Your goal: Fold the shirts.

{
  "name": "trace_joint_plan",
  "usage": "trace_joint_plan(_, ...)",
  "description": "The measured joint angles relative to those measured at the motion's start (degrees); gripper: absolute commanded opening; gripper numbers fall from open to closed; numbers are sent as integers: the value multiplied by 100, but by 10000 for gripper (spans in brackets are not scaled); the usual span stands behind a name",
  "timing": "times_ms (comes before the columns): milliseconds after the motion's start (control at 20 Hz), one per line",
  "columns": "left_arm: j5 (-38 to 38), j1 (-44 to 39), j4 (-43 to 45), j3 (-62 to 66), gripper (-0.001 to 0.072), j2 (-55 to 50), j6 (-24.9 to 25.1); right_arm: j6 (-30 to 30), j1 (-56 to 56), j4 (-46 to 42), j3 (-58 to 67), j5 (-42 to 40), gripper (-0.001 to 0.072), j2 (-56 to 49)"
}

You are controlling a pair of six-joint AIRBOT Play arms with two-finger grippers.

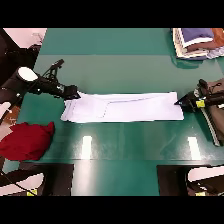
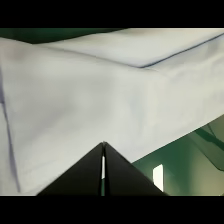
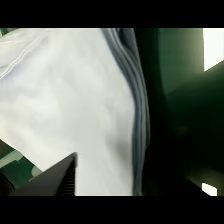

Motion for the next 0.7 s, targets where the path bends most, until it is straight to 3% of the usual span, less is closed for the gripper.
trace_joint_plan(50,50,-116,-2,7,28,-13,-31,-59,79,-4,-28,-48,49,-33)
trace_joint_plan(100,120,-210,-4,22,28,-37,-59,-138,157,-37,-37,-74,18,-52)
trace_joint_plan(400,396,-817,-44,625,28,-544,-262,-330,345,15,-52,-33,17,367)
trace_joint_plan(700,651,-1891,-103,1853,28,-1735,-404,297,671,144,361,221,17,1445)
